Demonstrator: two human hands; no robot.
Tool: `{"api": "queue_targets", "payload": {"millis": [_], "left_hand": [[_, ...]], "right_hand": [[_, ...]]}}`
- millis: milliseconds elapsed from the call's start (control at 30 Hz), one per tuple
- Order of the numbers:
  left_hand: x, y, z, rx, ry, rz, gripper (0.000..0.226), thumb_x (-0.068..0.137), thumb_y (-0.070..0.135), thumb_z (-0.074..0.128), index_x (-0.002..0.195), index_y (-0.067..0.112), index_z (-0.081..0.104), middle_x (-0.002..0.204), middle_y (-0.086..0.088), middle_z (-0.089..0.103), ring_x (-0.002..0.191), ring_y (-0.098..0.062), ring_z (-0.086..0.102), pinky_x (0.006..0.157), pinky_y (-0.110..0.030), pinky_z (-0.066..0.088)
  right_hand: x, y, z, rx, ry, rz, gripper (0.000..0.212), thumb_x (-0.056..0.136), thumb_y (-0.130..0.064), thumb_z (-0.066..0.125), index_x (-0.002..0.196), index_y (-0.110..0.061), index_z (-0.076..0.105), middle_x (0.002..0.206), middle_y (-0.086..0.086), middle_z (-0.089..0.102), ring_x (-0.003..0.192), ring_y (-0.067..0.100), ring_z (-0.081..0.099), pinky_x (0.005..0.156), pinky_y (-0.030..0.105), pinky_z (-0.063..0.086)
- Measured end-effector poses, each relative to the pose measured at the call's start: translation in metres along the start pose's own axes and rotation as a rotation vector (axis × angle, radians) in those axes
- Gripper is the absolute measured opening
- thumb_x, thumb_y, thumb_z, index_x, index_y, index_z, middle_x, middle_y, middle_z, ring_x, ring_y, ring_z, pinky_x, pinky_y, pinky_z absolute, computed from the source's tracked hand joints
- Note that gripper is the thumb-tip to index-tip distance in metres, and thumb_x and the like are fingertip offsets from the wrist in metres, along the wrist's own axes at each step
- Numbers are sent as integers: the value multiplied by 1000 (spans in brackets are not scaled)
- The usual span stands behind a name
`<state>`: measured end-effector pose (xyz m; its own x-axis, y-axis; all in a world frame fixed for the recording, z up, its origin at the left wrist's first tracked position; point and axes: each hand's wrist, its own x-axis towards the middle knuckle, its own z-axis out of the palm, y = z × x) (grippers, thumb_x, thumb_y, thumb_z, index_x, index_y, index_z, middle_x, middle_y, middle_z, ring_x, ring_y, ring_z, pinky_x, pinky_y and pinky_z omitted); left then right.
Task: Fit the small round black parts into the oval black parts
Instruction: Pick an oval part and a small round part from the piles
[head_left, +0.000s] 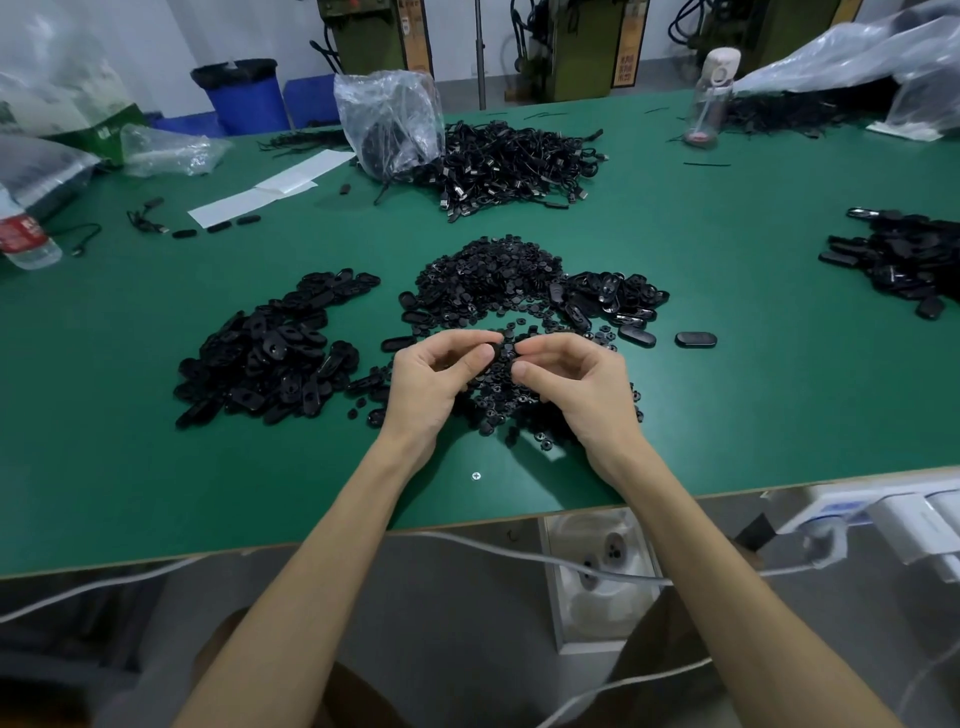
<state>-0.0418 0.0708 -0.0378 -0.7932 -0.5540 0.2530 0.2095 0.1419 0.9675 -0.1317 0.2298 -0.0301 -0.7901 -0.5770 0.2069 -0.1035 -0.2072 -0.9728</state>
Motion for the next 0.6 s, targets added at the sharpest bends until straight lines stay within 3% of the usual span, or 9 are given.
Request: {"api": "queue_targets", "payload": {"millis": [133, 267, 433, 600], "left_hand": [[0, 1, 1, -74, 44, -45, 9, 92, 11, 78, 99, 11, 74, 96, -9, 76, 86, -17, 71, 73, -27, 58], [-1, 1, 2, -160, 115, -97, 20, 92, 9, 78, 101, -4, 66, 104, -28, 73, 89, -36, 77, 73, -32, 64], [0, 0, 4, -87, 59, -118, 16, 90, 15, 81, 93, 2, 72, 93, -15, 78, 82, -27, 75, 75, -34, 63], [-2, 4, 4, -80, 7, -93, 17, 90, 13, 80, 96, -1, 71, 89, -16, 79, 85, -28, 78, 71, -28, 60]], "right_hand": [[1, 1, 1, -16, -1, 4, 19, 83, -7, 84, 99, -14, 77, 91, 6, 79, 88, 25, 75, 74, 23, 56], [0, 2, 1, -30, 10, -1, 19, 85, -6, 83, 100, -15, 76, 92, 7, 78, 88, 26, 75, 78, 27, 58], [-1, 1, 1, 2, 79, 4, 22, 82, -4, 84, 100, -9, 73, 85, 8, 78, 81, 20, 76, 74, 23, 57], [-2, 1, 3, -84, 121, -21, 24, 82, -6, 85, 99, -8, 68, 82, 8, 78, 81, 24, 77, 79, 33, 62]]}}
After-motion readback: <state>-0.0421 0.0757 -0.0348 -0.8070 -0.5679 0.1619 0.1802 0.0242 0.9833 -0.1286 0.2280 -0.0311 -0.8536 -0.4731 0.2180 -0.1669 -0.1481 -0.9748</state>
